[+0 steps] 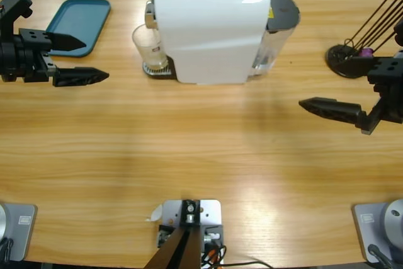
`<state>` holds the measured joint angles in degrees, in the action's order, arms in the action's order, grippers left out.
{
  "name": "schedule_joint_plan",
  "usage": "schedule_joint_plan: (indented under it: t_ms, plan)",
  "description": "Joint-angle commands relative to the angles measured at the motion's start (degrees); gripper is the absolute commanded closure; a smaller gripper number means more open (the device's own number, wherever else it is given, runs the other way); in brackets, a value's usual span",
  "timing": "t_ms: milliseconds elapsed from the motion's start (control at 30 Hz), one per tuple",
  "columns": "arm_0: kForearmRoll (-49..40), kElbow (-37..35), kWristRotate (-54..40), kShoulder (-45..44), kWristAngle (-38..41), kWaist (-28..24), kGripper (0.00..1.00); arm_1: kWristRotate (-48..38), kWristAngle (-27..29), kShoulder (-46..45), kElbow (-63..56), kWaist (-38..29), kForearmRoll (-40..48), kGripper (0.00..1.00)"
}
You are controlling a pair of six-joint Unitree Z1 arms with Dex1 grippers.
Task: Pour coffee
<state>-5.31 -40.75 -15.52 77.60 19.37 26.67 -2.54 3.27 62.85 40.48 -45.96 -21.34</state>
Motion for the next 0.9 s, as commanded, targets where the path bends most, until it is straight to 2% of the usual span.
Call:
schedule_joint_plan:
  t_ms: [33,900]
  plan:
    - [0.6,2.3,-0.2,-2.8,-1.2,-0.7,0.0,0.0,1.1,-1.1,-2.8,-0.6,-0.8,0.004]
    - [0.6,2.3,-0.3,-2.9,-2.8,-0.7,0.0,0.0,1.4,-1.1,-2.9,-0.7,-0.4,0.004]
